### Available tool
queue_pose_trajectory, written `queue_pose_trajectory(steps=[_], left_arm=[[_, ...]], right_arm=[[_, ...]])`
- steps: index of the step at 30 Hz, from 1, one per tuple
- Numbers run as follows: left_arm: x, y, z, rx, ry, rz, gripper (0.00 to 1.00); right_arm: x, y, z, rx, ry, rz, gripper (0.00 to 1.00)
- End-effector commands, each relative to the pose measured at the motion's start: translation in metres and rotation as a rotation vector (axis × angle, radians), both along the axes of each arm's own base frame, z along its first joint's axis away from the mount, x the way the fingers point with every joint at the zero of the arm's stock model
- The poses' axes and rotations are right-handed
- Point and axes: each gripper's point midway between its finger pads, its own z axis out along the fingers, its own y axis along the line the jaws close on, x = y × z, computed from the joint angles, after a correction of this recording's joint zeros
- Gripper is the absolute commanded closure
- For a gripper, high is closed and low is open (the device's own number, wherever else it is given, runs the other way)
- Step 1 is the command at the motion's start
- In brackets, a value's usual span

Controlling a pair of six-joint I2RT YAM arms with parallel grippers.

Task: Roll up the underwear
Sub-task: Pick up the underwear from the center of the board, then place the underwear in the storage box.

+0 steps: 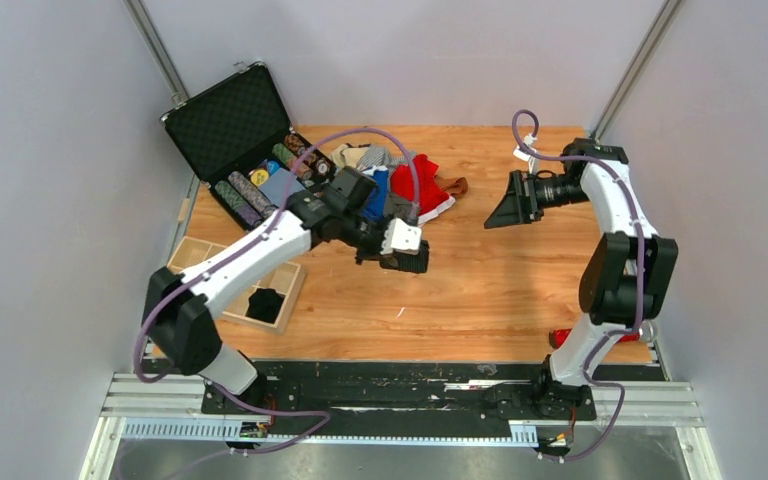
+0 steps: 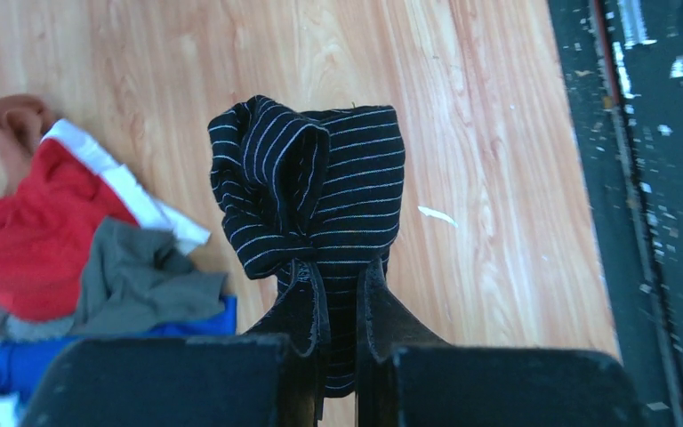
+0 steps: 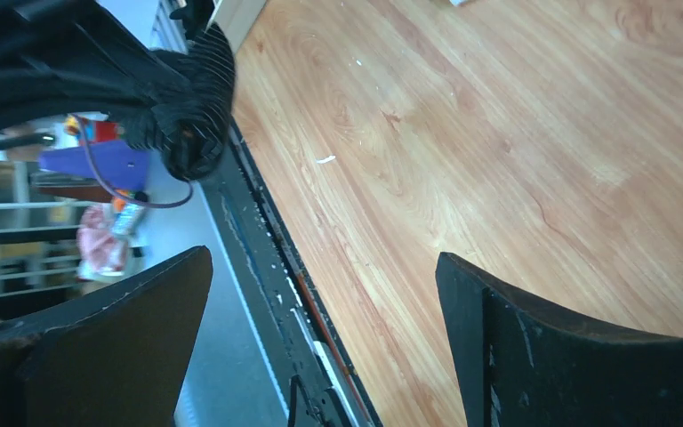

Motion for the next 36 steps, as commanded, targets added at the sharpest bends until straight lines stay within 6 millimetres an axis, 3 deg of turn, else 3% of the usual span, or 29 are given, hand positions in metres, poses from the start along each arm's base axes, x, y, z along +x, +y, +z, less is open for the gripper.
queue_pose_trajectory(steps=[1,6,11,15,18,21,31,36], left_arm=[[-0.041,0.052,0.033,0.046,0.202,0.048,1.00],[-0.027,0.104,0.057,0.075,0.245,0.270,1.00],[-0.025,0.183,0.078,0.170,0.241,0.581,1.00],[-0.044,0.248,0.071,0.324,0.261,0.803,1.00],[-0.055,0.282,0.053,0.417,0.350,0.954,1.00],[-0.054,0.305,0.028,0.528,0.385,0.993,1.00],[-0.002,0.356,-0.015,0.665,0.333,0.974,1.00],[-0.011,0.374,-0.023,0.739,0.308,0.824,1.00]], right_arm=[[-0.001,0.001,0.017,-0.107,-0.098,-0.023,0.00],[-0.010,0.001,0.033,-0.150,-0.141,-0.032,0.00],[-0.024,0.000,0.047,-0.226,-0.213,-0.035,0.00],[-0.040,0.001,0.044,-0.224,-0.193,-0.039,0.00],[-0.048,0.003,0.041,-0.209,-0.177,-0.043,0.00],[-0.052,0.006,0.039,-0.193,-0.169,-0.047,0.00],[-0.054,0.003,0.036,-0.218,-0.169,-0.056,0.00],[-0.063,0.003,0.031,-0.221,-0.158,-0.054,0.00]])
